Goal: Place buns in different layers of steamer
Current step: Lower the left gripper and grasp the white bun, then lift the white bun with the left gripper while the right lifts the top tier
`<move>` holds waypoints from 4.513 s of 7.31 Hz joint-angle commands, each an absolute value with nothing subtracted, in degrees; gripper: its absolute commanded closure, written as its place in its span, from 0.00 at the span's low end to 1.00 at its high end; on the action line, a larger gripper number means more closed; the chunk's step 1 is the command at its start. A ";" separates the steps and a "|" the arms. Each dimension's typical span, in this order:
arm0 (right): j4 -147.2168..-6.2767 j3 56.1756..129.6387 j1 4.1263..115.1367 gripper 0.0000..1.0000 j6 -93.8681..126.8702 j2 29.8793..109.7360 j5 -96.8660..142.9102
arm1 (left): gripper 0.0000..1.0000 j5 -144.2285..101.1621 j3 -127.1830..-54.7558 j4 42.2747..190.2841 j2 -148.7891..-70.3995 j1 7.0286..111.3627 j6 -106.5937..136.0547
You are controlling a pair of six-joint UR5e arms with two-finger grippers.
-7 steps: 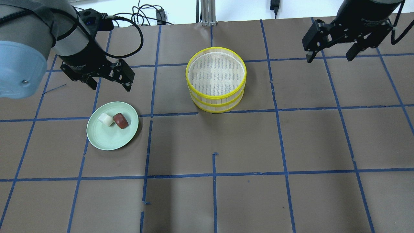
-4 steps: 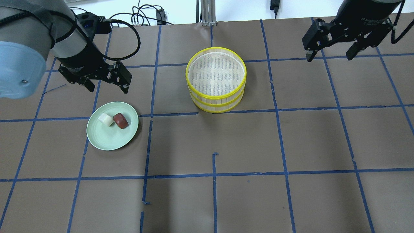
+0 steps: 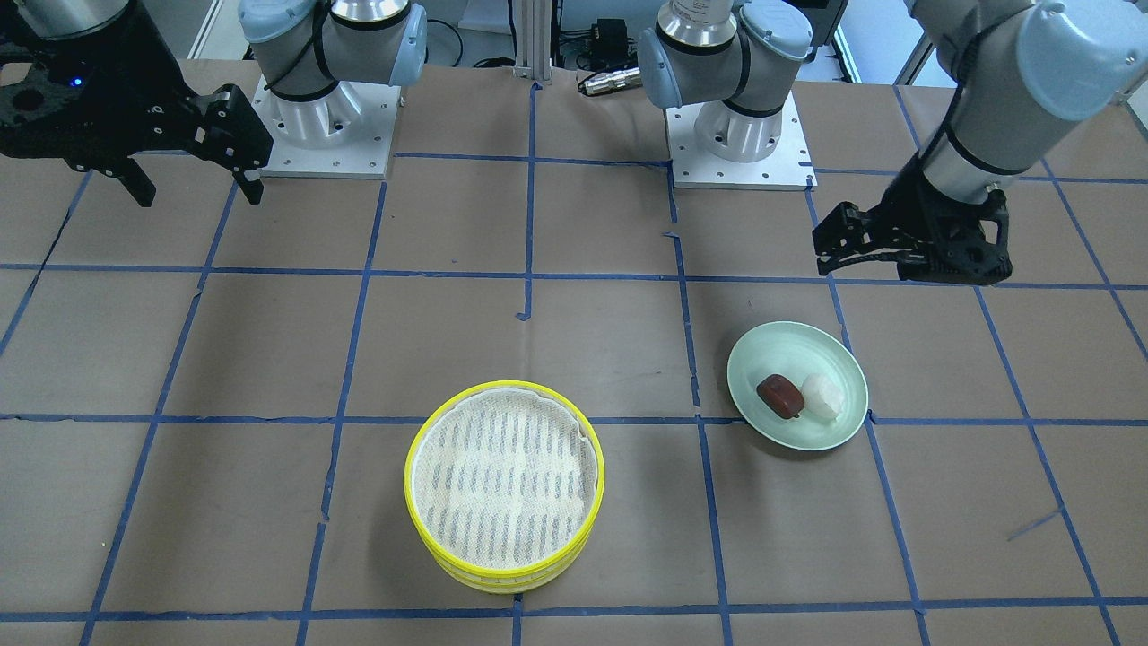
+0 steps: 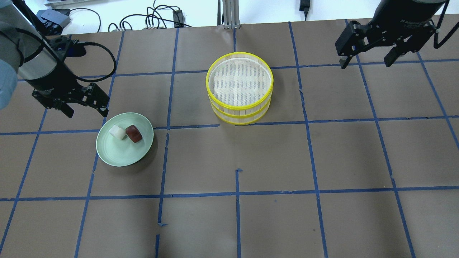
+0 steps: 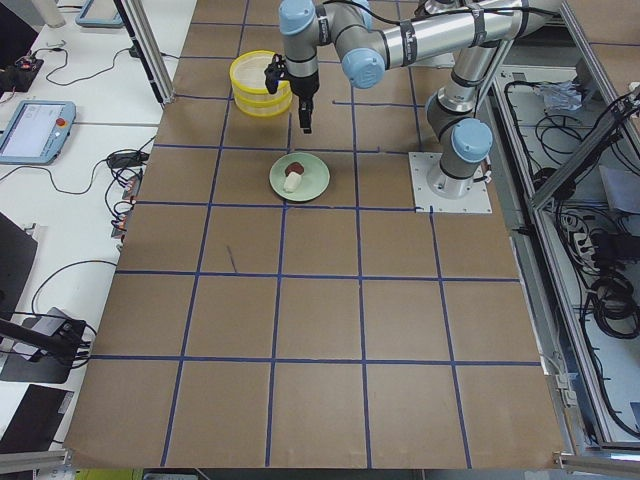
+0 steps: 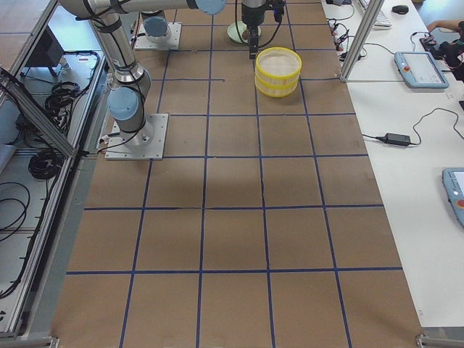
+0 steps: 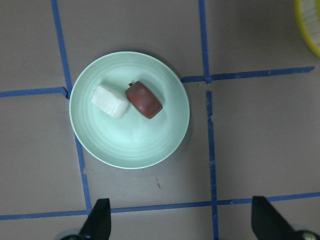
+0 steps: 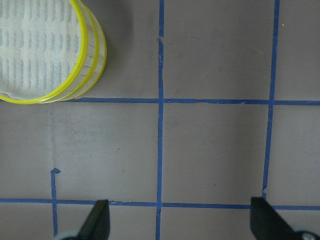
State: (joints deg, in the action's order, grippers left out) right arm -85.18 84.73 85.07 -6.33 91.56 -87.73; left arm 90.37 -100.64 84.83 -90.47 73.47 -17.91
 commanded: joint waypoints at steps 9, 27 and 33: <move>-86.91 86.22 85.95 0.00 -3.28 91.32 -87.98 | 0.06 87.89 -105.55 64.44 -110.30 71.28 -18.63; -117.34 88.59 99.67 0.97 20.83 63.19 -91.84 | 0.99 87.80 -101.51 77.08 -91.50 76.63 -18.37; -109.02 86.32 93.65 0.96 20.75 71.62 -90.88 | 0.99 82.13 -96.62 75.76 -91.76 80.84 -17.76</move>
